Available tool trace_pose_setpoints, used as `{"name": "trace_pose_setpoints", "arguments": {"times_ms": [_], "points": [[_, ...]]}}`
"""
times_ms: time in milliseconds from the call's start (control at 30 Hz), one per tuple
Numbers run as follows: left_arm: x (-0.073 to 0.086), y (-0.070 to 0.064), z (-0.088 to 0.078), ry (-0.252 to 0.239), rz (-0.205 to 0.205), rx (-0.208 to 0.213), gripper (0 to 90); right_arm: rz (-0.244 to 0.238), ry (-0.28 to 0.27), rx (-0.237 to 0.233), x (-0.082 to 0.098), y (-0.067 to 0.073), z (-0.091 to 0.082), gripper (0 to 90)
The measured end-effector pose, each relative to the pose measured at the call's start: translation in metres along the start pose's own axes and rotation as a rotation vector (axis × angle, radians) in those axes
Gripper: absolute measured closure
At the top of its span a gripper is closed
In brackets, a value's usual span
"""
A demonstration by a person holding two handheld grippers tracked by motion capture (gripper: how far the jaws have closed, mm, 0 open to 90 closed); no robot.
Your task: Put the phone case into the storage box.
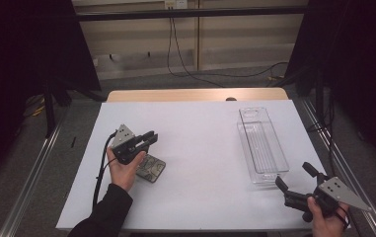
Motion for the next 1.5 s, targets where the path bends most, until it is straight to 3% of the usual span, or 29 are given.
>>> {"name": "trace_pose_setpoints", "arguments": {"times_ms": [33,67,133,200,467,700,767,867,1000,1067,1233,1333,1367,1500], "points": [[0.0,0.0,0.0,0.006,-0.009,0.01,78.3,0.0,0.0,0.0,0.0,0.0,0.0,0.0],[-0.001,-0.001,-0.001,0.018,-0.009,0.034,85.4,0.001,0.0,0.002,0.0,0.0,0.0,0.0],[-0.001,-0.001,-0.001,0.025,-0.01,0.041,90.0,0.002,-0.001,0.005,0.0,-0.001,0.0,0.0],[-0.001,-0.002,-0.002,0.037,-0.033,0.06,90.0,0.002,-0.001,0.005,0.0,-0.001,0.0,0.0],[0.0,-0.006,-0.003,0.109,-0.042,0.115,90.0,0.003,-0.003,0.004,0.0,0.0,0.0,0.0],[0.003,-0.006,-0.003,0.182,-0.06,0.124,90.0,0.002,-0.002,0.005,0.0,-0.001,-0.001,0.0],[0.005,-0.005,-0.002,0.205,-0.046,0.125,90.0,0.002,-0.001,0.004,0.0,0.0,0.0,0.0],[0.006,-0.007,0.001,0.236,-0.078,0.133,90.0,0.0,0.0,0.004,0.0,0.0,0.0,0.0],[0.007,-0.008,0.004,0.292,-0.078,0.136,90.0,0.0,0.0,0.005,0.0,-0.001,0.0,0.0],[0.006,-0.006,0.004,0.288,-0.055,0.104,90.0,0.003,-0.002,0.007,0.0,-0.001,-0.001,0.0],[0.011,-0.006,0.011,0.359,-0.065,0.124,90.0,0.001,-0.001,0.007,0.0,-0.001,-0.001,0.0],[0.017,-0.008,0.015,0.413,-0.03,0.124,90.0,0.005,0.0,0.008,0.0,-0.001,0.0,0.0],[0.019,-0.009,0.017,0.419,-0.026,0.106,90.0,0.003,0.002,0.007,0.0,-0.002,0.0,0.0],[0.029,-0.012,0.023,0.491,-0.016,0.12,90.0,0.004,-0.001,0.002,0.0,-0.001,-0.001,0.0]]}}
Point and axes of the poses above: each handheld gripper's, and its own axes: z roughly forward along the jaws, x roughly out of its underside, y roughly to its left, the point moved 7 cm from there along z, roughly forward along the jaws, and after that the axes turned 1 degree about z, right-handed, at the moved point
